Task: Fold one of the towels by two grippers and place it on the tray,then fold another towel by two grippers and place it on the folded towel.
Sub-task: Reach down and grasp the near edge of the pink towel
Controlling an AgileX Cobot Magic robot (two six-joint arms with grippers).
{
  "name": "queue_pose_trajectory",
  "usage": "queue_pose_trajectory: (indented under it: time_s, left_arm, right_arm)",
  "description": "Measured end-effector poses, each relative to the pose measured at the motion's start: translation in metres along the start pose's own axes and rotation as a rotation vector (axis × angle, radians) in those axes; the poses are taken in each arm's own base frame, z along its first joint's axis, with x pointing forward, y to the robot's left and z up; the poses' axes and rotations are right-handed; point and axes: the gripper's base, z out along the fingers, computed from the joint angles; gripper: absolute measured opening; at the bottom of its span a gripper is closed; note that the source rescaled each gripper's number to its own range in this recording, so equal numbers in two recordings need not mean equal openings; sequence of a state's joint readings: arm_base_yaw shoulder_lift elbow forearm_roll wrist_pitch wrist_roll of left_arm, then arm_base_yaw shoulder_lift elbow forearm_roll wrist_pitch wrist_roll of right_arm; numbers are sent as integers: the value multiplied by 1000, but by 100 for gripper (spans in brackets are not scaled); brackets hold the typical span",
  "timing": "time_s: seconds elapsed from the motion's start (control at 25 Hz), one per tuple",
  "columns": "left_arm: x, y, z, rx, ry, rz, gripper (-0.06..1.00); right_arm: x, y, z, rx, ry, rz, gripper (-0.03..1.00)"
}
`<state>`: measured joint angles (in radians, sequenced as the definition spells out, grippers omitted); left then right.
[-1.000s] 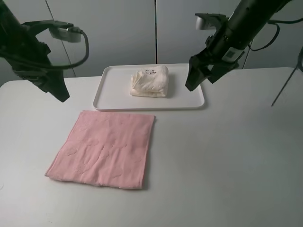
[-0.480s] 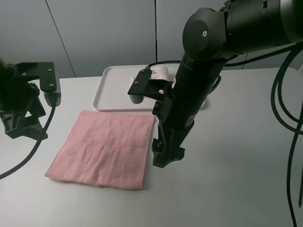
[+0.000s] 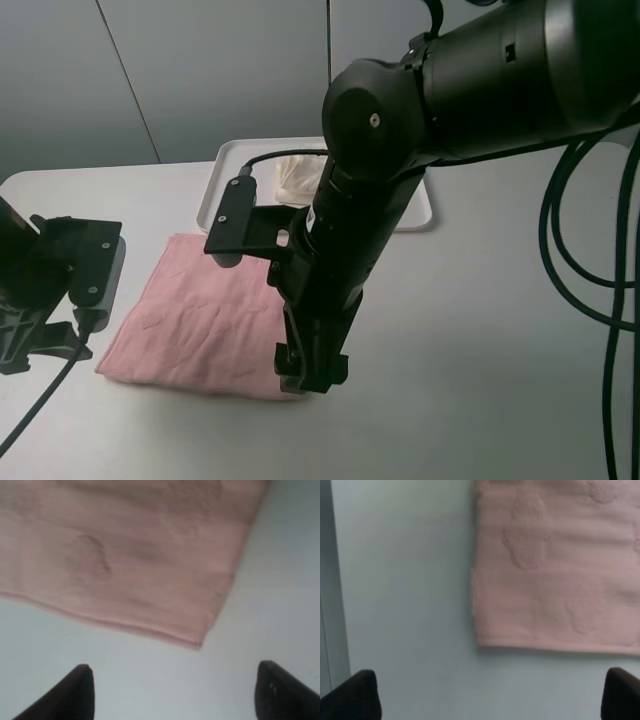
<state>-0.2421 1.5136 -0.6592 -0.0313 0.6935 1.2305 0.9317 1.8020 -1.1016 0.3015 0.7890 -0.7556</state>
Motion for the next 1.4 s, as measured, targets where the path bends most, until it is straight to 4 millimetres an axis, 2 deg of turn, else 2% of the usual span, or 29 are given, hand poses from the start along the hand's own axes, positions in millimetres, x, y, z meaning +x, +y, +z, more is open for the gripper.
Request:
queue_pose_trajectory:
  time_s: [0.2,0.32,0.52,0.76,0.96,1.24,1.4]
  left_arm:
    - [3,-16,15,-2,18,51,84]
    - [2,-16,21,-8,15,54,86]
    - [1,-14,34,14,26,65,95]
    - [-15,-19,51,34,35,159,97]
    - [-18,-22,64,74,60,182,97]
    - [-18,-22,65,67,63,191,97]
    - [-20,-19,56,12,43,199,97]
  right_arm:
    - [-5,9,22,-25,37,-17,95]
    - [-7,13,32,-31,48,-30,95]
    - [-6,14,45,-42,72,-20,95]
    - [-7,15,47,-51,59,8,95]
    - [-8,15,47,-52,56,12,95]
    - [-8,14,47,-45,49,15,95]
    - [-9,14,47,-43,46,15,95]
